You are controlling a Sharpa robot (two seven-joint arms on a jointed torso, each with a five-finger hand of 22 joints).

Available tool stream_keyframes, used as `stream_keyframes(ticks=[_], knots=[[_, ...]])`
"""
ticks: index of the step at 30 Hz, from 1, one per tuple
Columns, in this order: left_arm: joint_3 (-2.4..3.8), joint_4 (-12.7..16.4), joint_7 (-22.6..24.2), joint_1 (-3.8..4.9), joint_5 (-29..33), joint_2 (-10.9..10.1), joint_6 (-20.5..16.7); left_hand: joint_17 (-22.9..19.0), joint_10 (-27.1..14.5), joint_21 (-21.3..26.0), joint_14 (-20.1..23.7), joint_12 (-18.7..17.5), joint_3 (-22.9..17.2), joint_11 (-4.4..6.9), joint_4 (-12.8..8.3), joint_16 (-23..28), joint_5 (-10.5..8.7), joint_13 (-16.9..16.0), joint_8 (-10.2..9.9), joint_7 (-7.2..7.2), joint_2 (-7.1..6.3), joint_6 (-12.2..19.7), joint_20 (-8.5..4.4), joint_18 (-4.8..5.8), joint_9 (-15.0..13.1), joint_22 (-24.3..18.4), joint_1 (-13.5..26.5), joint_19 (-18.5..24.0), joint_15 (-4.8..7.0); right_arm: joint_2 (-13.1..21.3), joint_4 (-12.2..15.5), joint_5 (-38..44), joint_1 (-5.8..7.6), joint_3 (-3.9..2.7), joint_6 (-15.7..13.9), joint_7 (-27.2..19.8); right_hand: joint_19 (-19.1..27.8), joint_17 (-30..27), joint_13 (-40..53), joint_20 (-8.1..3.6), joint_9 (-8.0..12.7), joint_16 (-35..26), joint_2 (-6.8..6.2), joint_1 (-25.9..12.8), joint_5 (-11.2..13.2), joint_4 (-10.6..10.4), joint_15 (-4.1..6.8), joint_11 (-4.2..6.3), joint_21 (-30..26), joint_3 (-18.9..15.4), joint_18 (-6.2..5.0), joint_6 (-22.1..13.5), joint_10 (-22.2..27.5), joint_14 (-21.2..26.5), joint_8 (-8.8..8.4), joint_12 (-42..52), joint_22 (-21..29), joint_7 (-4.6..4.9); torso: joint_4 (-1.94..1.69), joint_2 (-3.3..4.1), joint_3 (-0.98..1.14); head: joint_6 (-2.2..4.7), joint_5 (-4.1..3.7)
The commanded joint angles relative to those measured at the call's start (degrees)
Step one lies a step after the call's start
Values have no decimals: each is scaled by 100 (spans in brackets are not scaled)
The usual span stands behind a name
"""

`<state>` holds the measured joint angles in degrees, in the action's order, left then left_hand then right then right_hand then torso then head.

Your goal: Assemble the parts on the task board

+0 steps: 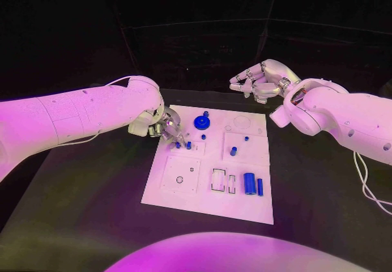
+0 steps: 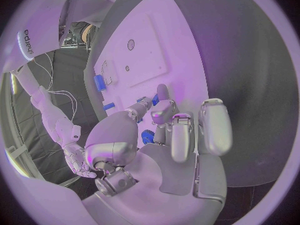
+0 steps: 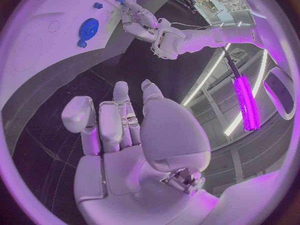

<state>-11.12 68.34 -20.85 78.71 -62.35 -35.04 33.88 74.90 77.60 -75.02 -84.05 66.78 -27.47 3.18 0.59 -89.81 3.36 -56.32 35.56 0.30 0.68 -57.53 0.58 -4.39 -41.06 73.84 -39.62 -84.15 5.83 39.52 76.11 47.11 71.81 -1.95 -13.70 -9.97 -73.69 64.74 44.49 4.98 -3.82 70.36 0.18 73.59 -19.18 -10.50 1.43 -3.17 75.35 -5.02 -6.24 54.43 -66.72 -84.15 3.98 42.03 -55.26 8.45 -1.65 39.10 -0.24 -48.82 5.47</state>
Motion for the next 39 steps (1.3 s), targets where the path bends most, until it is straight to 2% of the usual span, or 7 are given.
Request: stream_keyframes(ticks=[1, 9, 11, 15, 20, 26, 39], knots=[[2, 32, 1, 5, -39, -32, -125, 1510, 13, -10, -595, -28, 125, 5, 16, -19, -18, 5, -37, 19, -66, -34, -47, 52, -14, -8, 13, -75, 41, -7, 0, -20, 9, -3, 14, -54, 35, -6, -5, -2, -7, -40, 35, 23, -31, 5, -23, -12, -30, -25, -34, -29, 45, -99, 26, -40, 5, -1, -1, 0, -3, 1, 1], [15, 224, 134, 23, 192, -278, -1130, 1481, -434, 424, -586, -605, 708, -76, 63, -1, -5, 734, -230, 127, -280, 298, -31, -44, -12, -443, -131, 85, 4, -4, -4, -20, -2, -3, 15, -56, 35, -6, -5, -2, -7, -40, 35, 23, -31, 5, -23, -12, -30, -25, -34, -29, 45, -99, 26, -40, 5, -1, -7, -3, -2, 9, -12], [18, 252, 186, 41, 577, -346, -1424, 895, -1196, 1302, -393, -1547, 887, -231, 16, 386, 5, 1834, -459, 292, -331, 665, 57, -210, 82, -1299, -353, 464, -119, -4, -6, -20, -6, -3, 15, -56, 35, -6, -5, -2, -7, -40, 35, 23, -31, 5, -23, -12, -30, -25, -34, -29, 45, -99, 26, -40, 5, -1, -7, -5, -1, 18, -16], [21, 322, 283, 68, 1158, -464, -1813, -523, -1702, 3372, 173, -1894, 1168, -459, 9, 1550, -5, 2097, -688, 545, -206, 1047, 275, -567, 267, -3217, -753, 1281, -328, -4, -11, -20, -11, -3, 17, -54, 35, -6, -5, -2, -7, -40, 35, 23, -31, 5, -23, -12, -30, -25, -34, -29, 45, -99, 26, -40, 5, -1, -1, -2, -1, 40, -24], [21, 505, 481, 79, 1591, -618, -2257, -1742, -2113, 3977, 722, -2127, 1389, -618, -19, 2673, 7, 2326, -796, 717, -156, 1321, 413, -605, 474, -3691, -1099, 1407, -483, -1, -15, -20, -14, -3, 17, -54, 41, -19, -18, -2, -6, -52, 36, 24, -32, 3, -24, -13, -36, -29, -35, -32, 56, -96, 25, -54, 16, 0, -1, -3, -1, 59, -44], [9, 764, 1695, 52, 2192, -752, -3090, -2652, -2691, 4501, 1203, -2436, 1498, -772, -188, 3454, 11, 2744, -825, 846, -63, 1506, 552, -597, 837, -4126, -1958, 1401, -634, 3, -19, -20, -18, -3, 13, -57, 41, -19, -18, -2, -6, -52, 36, 24, -32, 3, -24, -13, -36, -29, -35, -32, 56, -96, 25, -54, 16, 0, -3, 1, 4, 140, -56], [-9, 941, 3329, -422, -634, -646, -4690, -3059, -2720, 4436, 1464, -3404, 586, -847, -1362, 3618, 11, 3919, -1581, 896, -361, 1022, 455, -580, 2031, -4089, -3722, 1432, -631, 26, 30, -1, -27, -1, -16, -49, 52, -25, -30, -1, -6, -59, 45, 30, -35, 2, -24, -14, -48, -28, -39, -35, 66, -94, 24, -65, 37, 1, 5, 6, -4, 299, -200]])
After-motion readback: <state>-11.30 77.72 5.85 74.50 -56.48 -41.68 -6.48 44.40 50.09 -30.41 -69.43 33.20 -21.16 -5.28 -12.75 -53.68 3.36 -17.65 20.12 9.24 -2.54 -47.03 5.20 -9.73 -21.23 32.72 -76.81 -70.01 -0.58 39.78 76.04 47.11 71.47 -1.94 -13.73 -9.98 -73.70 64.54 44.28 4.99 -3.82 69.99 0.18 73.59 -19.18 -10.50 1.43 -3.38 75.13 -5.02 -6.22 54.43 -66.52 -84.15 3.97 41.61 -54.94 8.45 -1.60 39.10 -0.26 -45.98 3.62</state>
